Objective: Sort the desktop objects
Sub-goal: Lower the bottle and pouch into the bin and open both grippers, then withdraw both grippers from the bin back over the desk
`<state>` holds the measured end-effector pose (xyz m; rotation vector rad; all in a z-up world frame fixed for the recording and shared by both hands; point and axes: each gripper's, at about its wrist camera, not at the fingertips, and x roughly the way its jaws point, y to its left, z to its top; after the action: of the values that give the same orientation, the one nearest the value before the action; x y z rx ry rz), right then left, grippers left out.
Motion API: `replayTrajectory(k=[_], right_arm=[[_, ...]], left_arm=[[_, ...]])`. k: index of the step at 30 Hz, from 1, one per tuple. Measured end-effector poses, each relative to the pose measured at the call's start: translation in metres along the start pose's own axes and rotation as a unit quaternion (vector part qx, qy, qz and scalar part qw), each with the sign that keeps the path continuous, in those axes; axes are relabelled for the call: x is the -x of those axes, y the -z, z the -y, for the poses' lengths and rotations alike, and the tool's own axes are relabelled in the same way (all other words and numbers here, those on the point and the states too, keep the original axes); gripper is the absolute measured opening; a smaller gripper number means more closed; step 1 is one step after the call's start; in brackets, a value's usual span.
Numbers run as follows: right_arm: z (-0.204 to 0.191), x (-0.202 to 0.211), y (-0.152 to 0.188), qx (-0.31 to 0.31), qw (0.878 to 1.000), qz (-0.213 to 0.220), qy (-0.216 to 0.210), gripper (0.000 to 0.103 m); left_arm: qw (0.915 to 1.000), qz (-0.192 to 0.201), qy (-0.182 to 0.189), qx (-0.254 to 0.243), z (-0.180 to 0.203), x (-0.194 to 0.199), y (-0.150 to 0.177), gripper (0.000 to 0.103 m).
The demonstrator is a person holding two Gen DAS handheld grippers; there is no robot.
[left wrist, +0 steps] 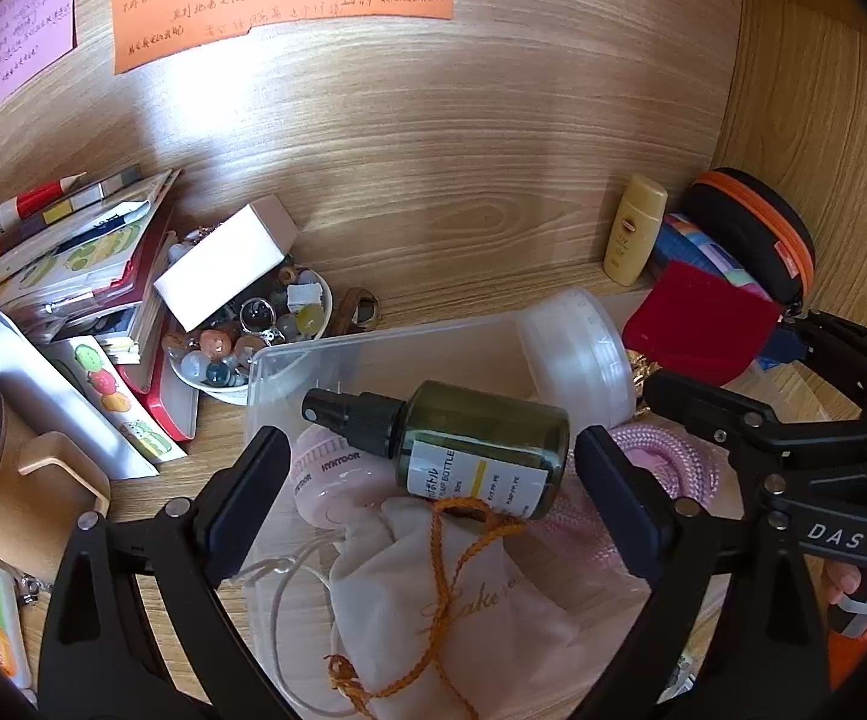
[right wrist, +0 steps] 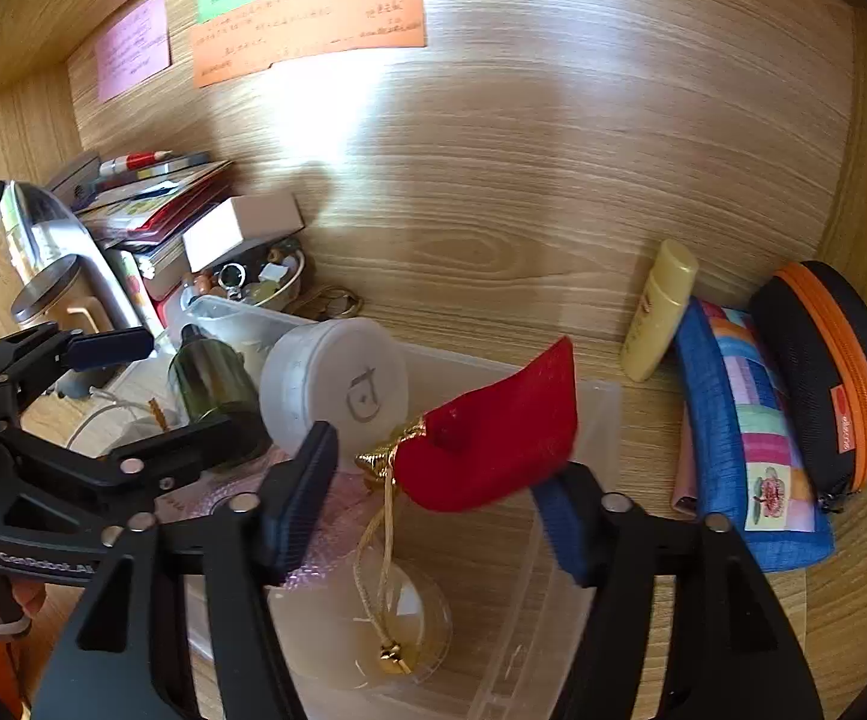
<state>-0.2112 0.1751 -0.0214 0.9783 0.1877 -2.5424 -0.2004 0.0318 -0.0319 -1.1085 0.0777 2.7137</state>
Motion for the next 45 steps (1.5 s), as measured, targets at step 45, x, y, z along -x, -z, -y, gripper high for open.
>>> replayTrajectory(k=[45], right_arm=[[-0.042, 0.134, 0.038, 0.042, 0.994, 0.089, 0.036, 0.098]], left_arm=[[0.9929, 0.115, 0.009, -0.025, 0.021, 0.144, 0.043, 0.101]])
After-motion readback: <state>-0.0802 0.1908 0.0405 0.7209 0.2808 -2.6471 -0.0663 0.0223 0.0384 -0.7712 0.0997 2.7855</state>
